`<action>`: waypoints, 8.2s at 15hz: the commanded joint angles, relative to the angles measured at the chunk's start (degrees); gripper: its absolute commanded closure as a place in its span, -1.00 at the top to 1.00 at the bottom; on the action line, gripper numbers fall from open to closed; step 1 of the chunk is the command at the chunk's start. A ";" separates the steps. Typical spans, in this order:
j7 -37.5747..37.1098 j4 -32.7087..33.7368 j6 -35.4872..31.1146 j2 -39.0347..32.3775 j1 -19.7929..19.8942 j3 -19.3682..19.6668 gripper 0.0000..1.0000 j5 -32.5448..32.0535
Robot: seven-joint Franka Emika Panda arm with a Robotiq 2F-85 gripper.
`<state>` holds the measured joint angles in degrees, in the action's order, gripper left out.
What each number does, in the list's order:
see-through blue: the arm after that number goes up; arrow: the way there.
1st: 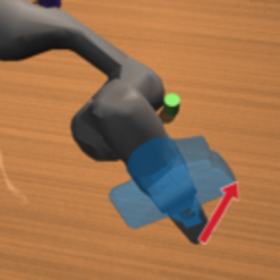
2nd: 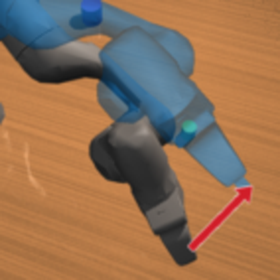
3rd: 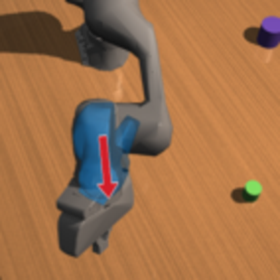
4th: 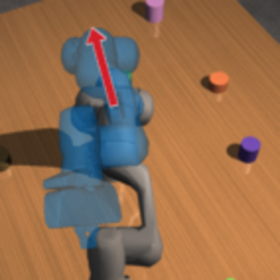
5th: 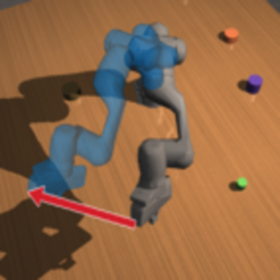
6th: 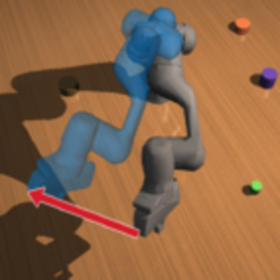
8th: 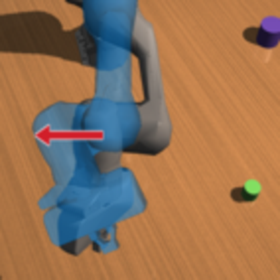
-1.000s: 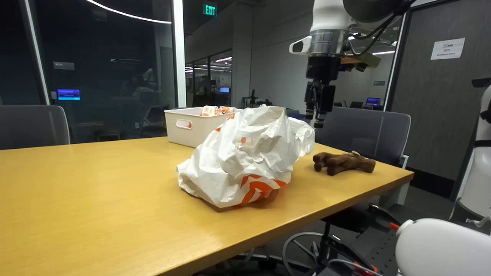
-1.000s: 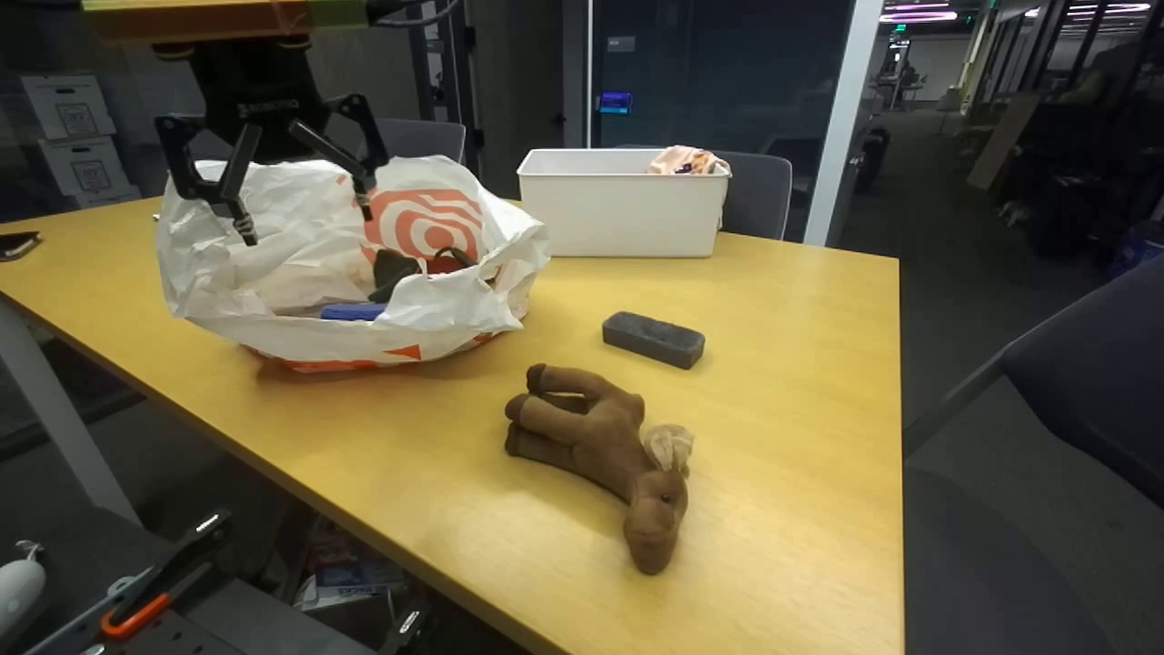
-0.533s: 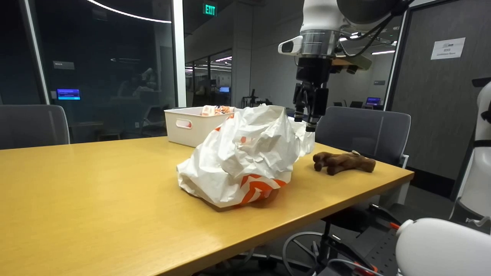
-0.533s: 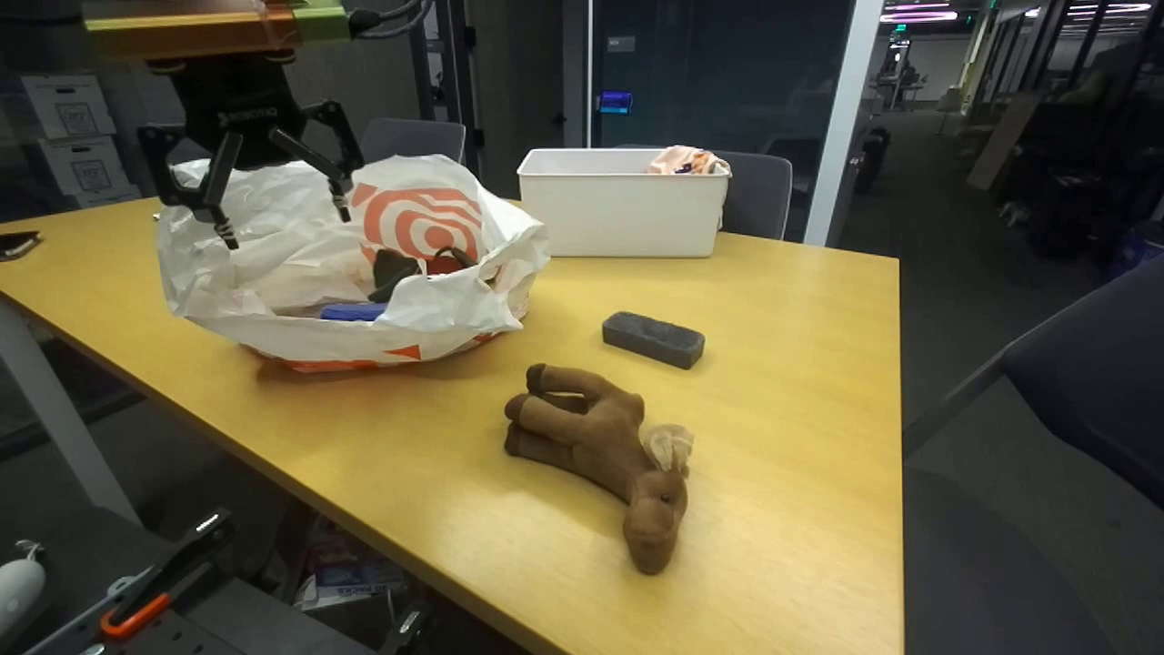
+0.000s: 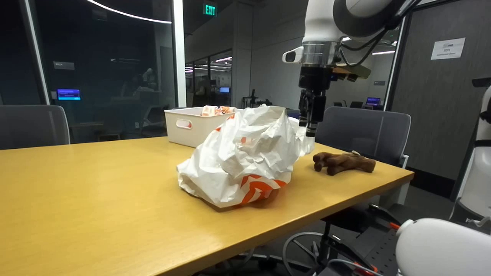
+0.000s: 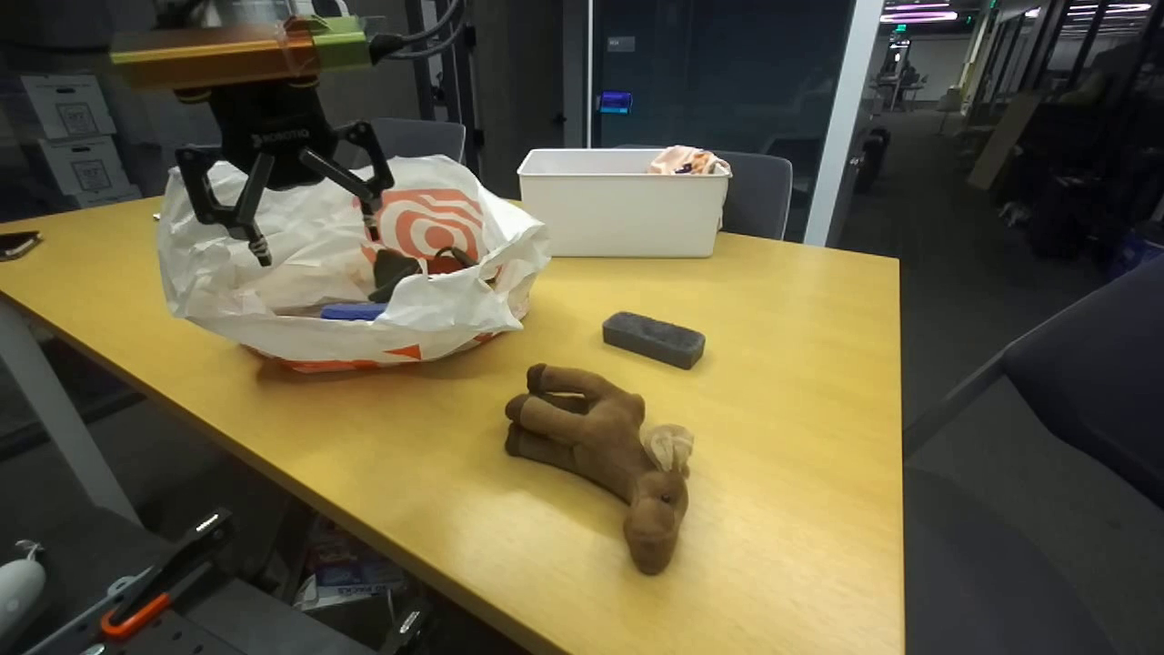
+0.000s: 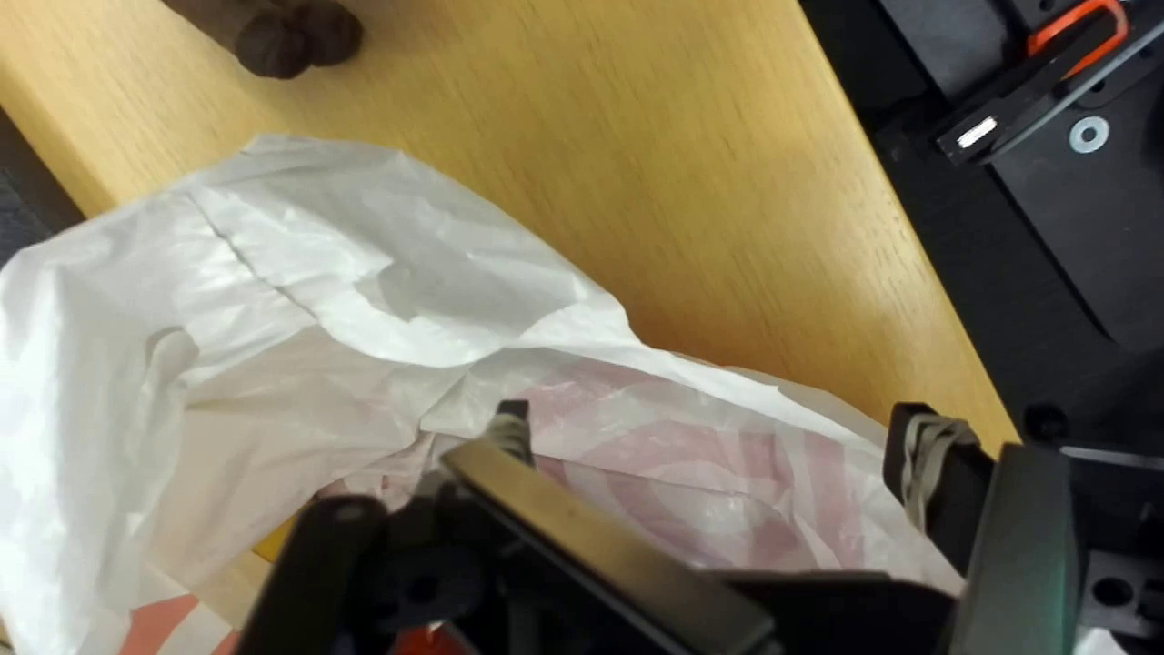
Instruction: Remove the moose, eraser and radish from the plastic bag and put them on the table.
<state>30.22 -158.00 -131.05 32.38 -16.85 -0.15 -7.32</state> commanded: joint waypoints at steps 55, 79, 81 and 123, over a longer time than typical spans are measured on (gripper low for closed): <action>-23.61 10.30 -27.43 -27.89 0.41 -2.96 -0.23 -40.13; -12.24 10.63 25.79 -7.10 0.79 -13.37 -0.96 -21.10; -7.81 9.87 27.15 -2.04 -1.19 -12.07 -0.96 -18.19; -20.46 1.68 0.54 8.77 4.48 -2.19 1.00 -12.03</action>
<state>0.82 -147.02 -130.76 30.21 -8.30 -3.91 -26.98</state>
